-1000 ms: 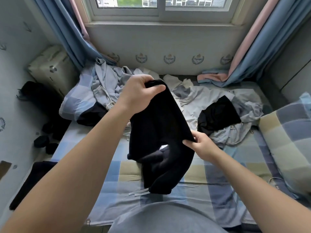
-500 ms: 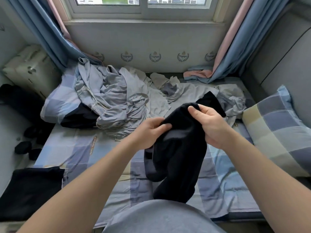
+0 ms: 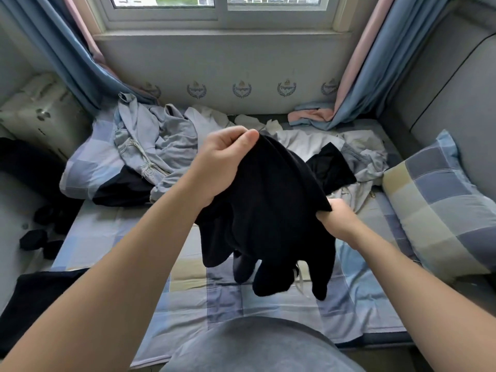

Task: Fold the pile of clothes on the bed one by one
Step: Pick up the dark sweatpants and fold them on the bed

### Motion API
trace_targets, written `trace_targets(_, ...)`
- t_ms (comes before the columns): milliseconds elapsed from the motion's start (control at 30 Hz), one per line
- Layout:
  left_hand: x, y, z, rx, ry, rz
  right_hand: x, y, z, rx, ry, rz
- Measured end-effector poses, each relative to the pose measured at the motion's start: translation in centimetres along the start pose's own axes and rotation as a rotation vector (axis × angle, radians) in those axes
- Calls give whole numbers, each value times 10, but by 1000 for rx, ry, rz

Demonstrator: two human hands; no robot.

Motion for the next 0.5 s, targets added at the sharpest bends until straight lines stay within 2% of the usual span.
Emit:
trace_targets(67, 16, 10, 9, -13, 118, -145, -7, -9, 10, 16, 190, 120)
trace_targets(133, 24, 15, 31, 71, 202, -136, -14, -17, 24, 67, 345, 232)
trace_targets(200, 21, 12, 58, 160, 286, -4, -13, -23, 40, 107, 571, 265)
trace_targets(267, 9, 2, 75, 200, 362, 206, -7, -26, 53, 143, 740, 248)
trace_targets(367, -23, -29, 95, 391, 202, 578, -1, -28, 68, 165, 820, 262)
trace_targets(433, -40, -40, 108, 346, 233, 625, 3, -29, 73, 175, 825, 263)
trace_targets(500, -45, -41, 114, 262, 269, 488, 8, -28, 75, 173, 847, 268)
Point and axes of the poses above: each hand's wrist, its own y-axis towards the middle knuckle, its own x-axis out of the back of the hand, z = x × y, the point moved 5 cm from there along y, towards the middle knuckle, and after that the axes turned 2 degrees about -y, right-handed, at the moved point
